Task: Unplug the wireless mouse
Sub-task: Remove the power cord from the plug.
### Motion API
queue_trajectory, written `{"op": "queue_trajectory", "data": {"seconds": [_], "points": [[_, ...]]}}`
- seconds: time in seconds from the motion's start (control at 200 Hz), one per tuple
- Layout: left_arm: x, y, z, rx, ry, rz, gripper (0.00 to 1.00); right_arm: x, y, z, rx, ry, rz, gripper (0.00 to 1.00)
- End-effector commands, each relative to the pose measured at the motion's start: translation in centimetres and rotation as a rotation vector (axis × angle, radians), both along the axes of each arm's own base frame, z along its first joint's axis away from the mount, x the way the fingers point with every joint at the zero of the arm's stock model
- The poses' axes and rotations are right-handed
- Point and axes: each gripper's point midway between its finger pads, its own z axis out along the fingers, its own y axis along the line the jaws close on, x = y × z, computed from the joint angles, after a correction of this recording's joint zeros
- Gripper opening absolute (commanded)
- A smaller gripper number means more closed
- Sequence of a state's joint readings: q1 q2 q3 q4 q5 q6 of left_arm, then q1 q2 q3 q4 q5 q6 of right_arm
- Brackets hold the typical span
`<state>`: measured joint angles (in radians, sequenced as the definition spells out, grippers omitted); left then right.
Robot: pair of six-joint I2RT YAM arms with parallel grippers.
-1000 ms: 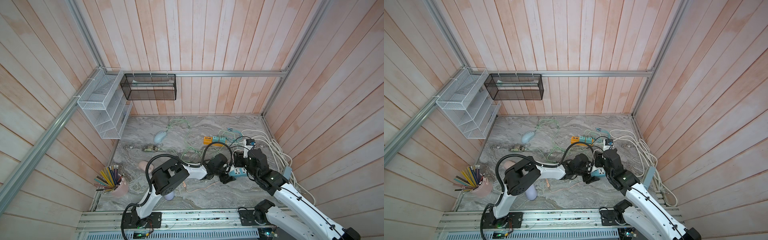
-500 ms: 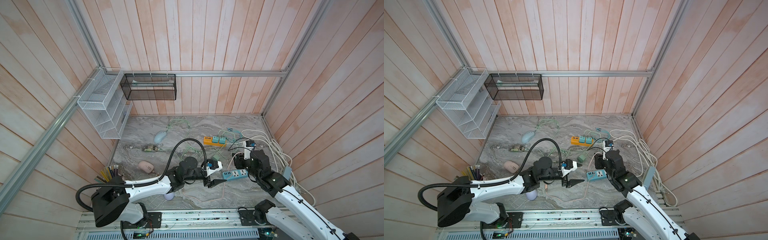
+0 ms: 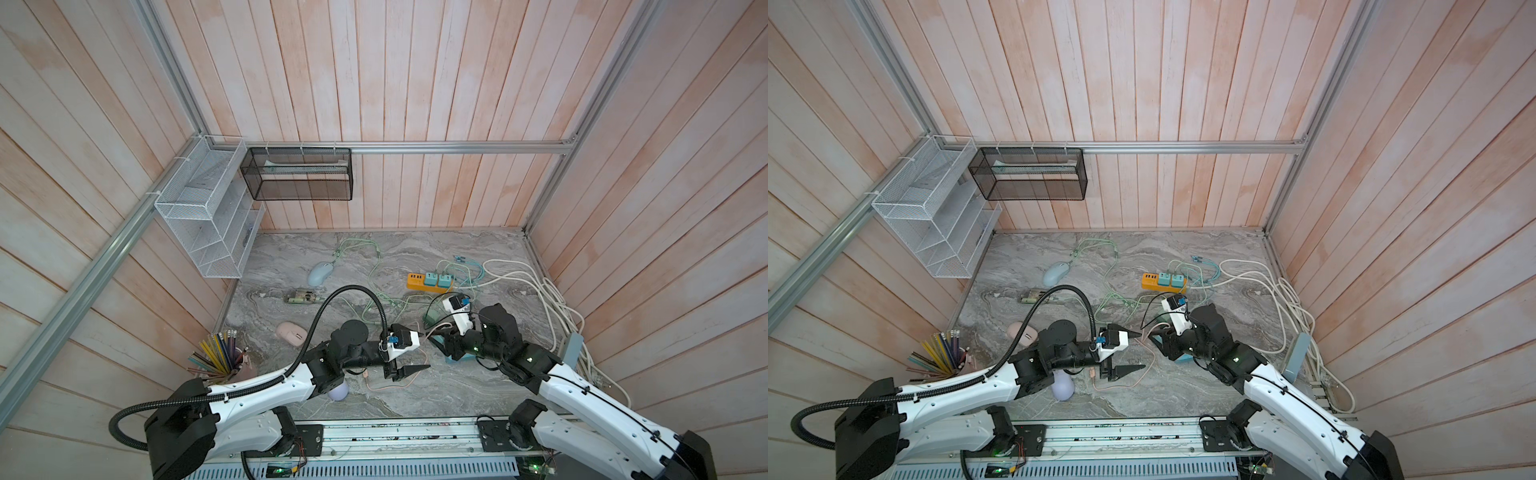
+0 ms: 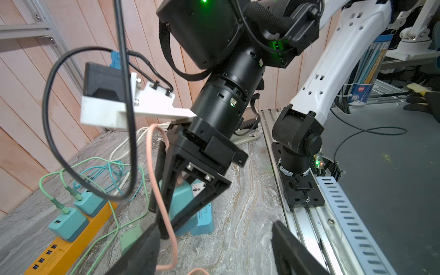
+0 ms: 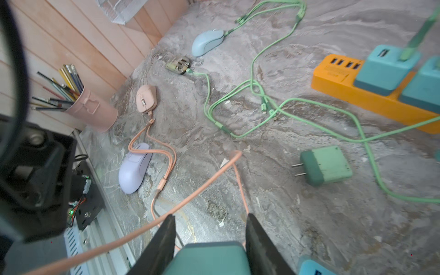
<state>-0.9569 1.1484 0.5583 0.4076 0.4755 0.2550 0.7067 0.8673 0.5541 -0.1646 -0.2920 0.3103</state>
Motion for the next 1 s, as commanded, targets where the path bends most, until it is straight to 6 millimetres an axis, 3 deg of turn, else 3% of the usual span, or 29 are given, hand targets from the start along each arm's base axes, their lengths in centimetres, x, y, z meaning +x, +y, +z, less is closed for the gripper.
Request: {"op": "queue_trajectory", "data": {"seconds": [0.0,0.31,0.505,0.665,0.845,0.885,0.995], "points": [[1.0,0.5,-0.3,0.023,-0.01,0.033,0.75,-0.6,1.4,0.9,-0.005,-0.042,0.053,0.03],[2.1,0.1,-0.4,0.034,-0.003,0.069,0.75,-1.2,2.3,0.6,-0.023,-0.04,0.089,0.03],[2.1,-0.2,-0.1,0.024,0.005,0.06,0.68,-2.4,3.3,0.0,-0.034,-0.018,0.155,0.03],[2.2,-0.4,0.3,0.021,0.006,0.05,0.49,-2.5,3.4,-0.3,-0.05,-0.019,0.152,0.03],[1.6,-0.5,0.5,0.026,0.008,0.013,0.15,-2.0,3.0,-0.3,-0.062,-0.03,0.118,0.03],[1.6,-0.5,0.6,0.027,0.007,0.012,0.01,-1.8,2.8,-0.4,-0.071,-0.031,0.103,0.03],[1.9,-0.2,0.6,0.031,0.005,0.034,0.0,-1.3,2.4,-0.6,-0.09,-0.035,0.073,0.03]]}}
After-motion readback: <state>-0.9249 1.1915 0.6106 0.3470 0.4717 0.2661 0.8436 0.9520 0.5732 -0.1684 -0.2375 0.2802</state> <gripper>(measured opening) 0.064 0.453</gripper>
